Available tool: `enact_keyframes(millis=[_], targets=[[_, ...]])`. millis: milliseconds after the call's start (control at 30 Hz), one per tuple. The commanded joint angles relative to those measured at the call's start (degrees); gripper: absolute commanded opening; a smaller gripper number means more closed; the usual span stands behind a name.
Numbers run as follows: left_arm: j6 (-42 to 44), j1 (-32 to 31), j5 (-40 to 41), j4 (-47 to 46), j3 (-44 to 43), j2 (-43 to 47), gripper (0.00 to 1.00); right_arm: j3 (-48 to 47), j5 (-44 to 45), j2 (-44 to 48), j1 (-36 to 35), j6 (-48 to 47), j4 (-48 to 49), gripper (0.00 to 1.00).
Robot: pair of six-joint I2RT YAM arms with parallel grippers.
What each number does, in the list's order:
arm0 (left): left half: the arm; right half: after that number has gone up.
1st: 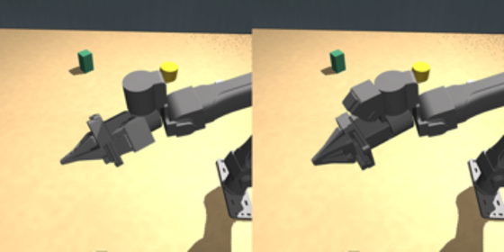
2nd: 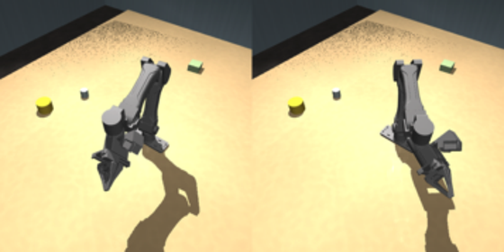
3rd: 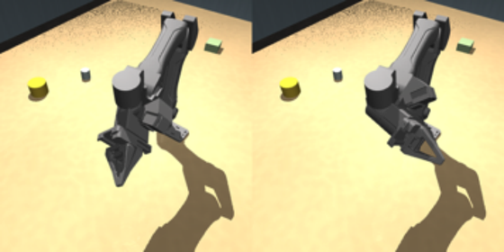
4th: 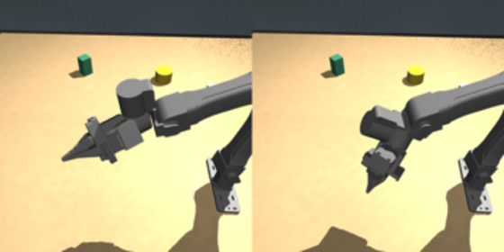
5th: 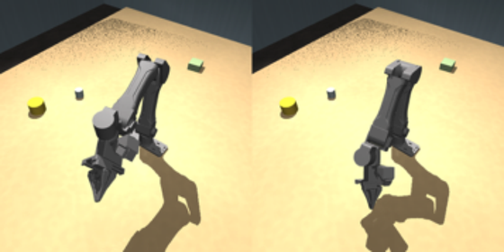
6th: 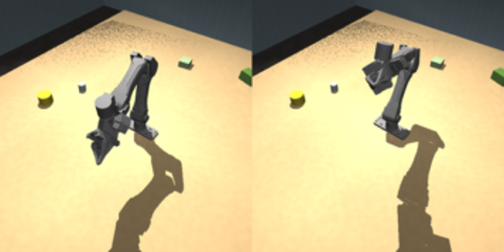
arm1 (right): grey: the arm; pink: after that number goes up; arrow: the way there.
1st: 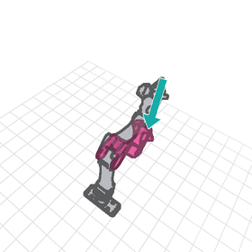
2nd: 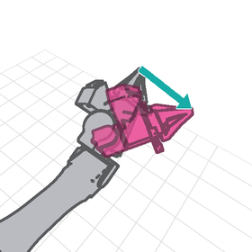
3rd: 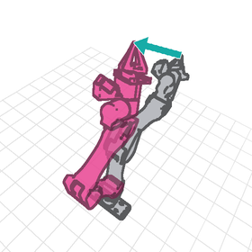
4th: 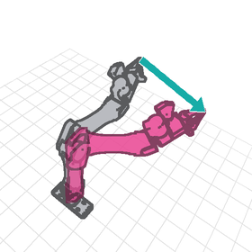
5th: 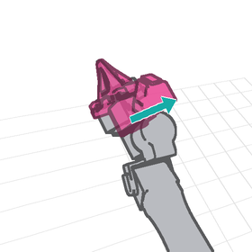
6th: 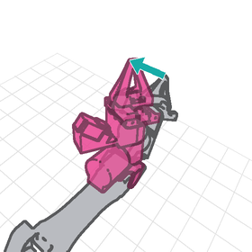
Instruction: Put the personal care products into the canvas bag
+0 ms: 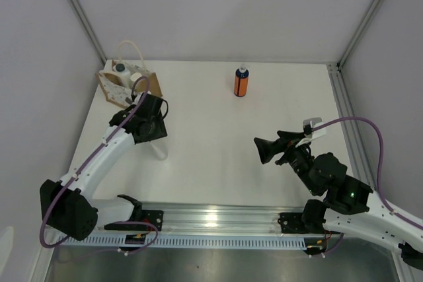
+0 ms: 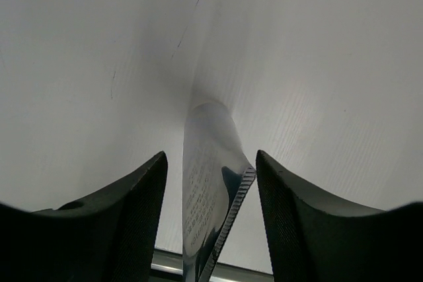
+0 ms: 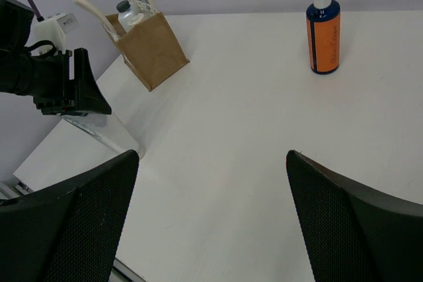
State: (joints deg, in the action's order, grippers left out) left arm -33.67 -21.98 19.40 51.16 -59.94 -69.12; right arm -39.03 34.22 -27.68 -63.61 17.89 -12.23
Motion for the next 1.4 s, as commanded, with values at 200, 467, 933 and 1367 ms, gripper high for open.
enact_keyframes(millis=[200,467,933,1367], targets=[[-5.2,-2.5,4.5,-1.6,1.8,-0.6,0.6,-1.6,0.9,1.0,0.2,-0.3,0.5,0.97],[-5.0,-3.3,5.0,-4.6,4.1,0.4,0.57,-1.5,0.9,1.1,0.2,-0.4,0.5,0.97],[0.5,-3.5,2.7,-11.8,8.3,5.1,0.03,-1.3,0.9,0.5,0.2,-0.4,0.8,0.97],[-5.5,-3.5,13.2,-8.5,-3.7,4.1,0.0,-1.3,0.5,-0.4,0.2,0.0,1.1,0.97]])
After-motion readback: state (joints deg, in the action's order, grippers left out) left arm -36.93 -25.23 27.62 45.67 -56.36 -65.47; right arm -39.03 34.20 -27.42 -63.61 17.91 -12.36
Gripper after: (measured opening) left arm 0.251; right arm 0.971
